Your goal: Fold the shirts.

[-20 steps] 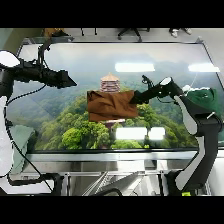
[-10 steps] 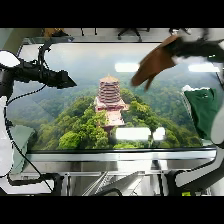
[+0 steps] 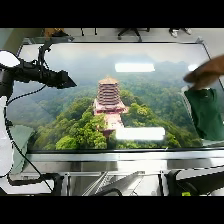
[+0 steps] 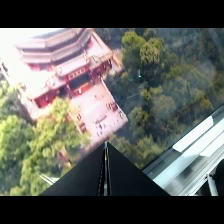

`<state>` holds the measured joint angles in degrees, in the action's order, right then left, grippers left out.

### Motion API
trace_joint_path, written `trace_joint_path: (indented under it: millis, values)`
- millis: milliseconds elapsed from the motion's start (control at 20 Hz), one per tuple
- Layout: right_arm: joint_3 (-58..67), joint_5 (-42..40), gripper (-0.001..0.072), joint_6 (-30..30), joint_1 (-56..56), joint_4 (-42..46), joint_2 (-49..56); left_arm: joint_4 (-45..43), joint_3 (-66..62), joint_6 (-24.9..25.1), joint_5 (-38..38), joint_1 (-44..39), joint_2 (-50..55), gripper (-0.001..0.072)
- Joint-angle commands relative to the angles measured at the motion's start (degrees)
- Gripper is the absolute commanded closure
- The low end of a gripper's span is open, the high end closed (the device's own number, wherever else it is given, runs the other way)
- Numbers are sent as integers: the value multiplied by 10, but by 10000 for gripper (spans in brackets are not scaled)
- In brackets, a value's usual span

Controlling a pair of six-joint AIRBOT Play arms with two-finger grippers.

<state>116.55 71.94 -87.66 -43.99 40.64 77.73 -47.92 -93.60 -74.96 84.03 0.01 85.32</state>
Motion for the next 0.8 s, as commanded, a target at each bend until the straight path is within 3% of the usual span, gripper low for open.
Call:
trace_joint_path:
  millis: [0, 100, 200, 400, 750]
  values:
    - [-4, 177, 691, -132, -50, 178, -6, 0, 0, 0, 10, 0, 0, 695]
    - [-4, 262, 691, -159, -51, 289, -12, 1, 0, 0, 11, 0, 0, 695]
    - [-13, 330, 690, -169, -51, 344, -11, 1, 0, 0, 11, 0, 0, 695]
    - [-92, 336, 690, -176, -51, 368, -27, 1, 0, 0, 21, -1, 0, 694]
    - [-286, 300, 690, -138, -51, 509, -56, 0, 0, 0, 24, -2, 0, 695]
